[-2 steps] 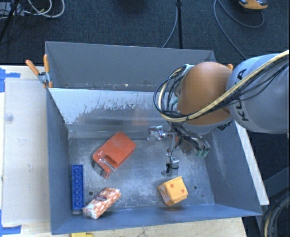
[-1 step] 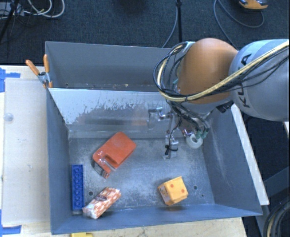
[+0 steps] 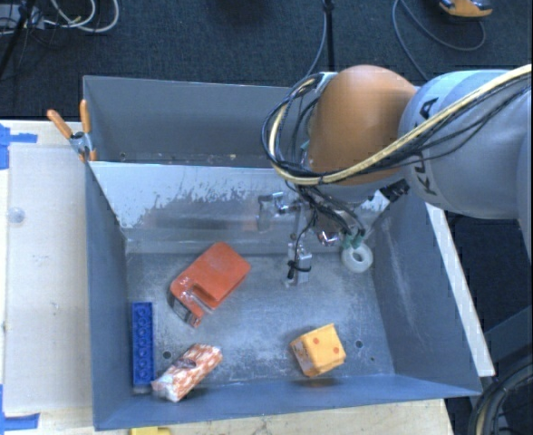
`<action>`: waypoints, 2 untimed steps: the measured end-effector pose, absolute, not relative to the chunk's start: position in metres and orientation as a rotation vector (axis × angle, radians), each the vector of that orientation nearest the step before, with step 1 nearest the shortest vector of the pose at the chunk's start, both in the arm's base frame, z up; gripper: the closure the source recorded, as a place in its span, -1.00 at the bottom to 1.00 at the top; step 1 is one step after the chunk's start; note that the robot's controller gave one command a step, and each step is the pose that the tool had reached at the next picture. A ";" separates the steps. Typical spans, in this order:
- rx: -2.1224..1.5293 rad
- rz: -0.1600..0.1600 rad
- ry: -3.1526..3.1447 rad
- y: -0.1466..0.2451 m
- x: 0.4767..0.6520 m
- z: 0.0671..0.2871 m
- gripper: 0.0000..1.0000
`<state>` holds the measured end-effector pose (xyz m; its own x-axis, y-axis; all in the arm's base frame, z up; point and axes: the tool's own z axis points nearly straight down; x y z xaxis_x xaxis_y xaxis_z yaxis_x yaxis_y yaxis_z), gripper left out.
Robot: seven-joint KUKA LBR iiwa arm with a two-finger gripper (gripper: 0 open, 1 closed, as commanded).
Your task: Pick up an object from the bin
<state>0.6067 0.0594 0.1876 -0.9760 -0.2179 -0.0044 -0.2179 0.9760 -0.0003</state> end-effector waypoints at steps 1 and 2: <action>-0.548 0.002 3.093 0.109 0.606 0.193 -1.00; -0.463 0.008 3.095 0.104 0.608 0.157 -1.00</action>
Offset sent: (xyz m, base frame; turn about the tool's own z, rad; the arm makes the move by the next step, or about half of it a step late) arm 0.0002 -0.0026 -0.1021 0.1043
